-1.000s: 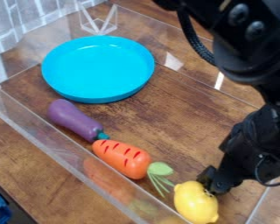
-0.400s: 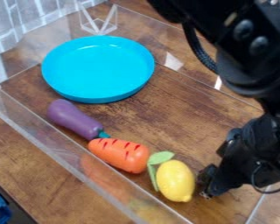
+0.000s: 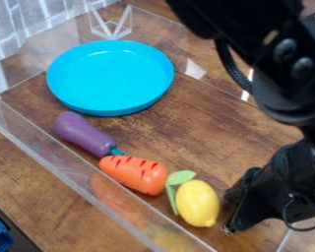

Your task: Put the lemon on the blue tray

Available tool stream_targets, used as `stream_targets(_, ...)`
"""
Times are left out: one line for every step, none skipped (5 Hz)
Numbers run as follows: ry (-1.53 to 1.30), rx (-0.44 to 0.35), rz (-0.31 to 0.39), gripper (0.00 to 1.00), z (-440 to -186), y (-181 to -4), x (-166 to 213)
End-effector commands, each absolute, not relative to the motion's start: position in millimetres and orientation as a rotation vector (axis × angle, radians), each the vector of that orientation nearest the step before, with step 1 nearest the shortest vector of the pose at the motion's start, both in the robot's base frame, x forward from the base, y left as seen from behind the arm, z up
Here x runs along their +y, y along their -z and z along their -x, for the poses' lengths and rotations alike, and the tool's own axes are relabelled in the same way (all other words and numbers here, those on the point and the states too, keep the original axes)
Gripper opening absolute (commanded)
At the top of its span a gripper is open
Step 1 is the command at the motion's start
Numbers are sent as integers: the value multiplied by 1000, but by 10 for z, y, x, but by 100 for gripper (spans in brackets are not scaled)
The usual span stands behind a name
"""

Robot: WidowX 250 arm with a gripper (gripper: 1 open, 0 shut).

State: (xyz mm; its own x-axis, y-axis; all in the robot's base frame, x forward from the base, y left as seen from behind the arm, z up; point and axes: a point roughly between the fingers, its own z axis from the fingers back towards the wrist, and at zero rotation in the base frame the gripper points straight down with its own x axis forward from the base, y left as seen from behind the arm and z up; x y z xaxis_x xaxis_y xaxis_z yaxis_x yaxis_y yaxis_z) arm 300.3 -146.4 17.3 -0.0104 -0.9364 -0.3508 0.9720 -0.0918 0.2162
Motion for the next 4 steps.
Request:
stream_targets(1527,135,-456,0,-3048,-149,-1209)
stream_targets(1491,151,-458,0,-3066,-163,-1069)
stream_targets(1478,170,-465,0,-3030,-221,-897)
stream_targets(1477,198,-495,0,-2990,-361,-680)
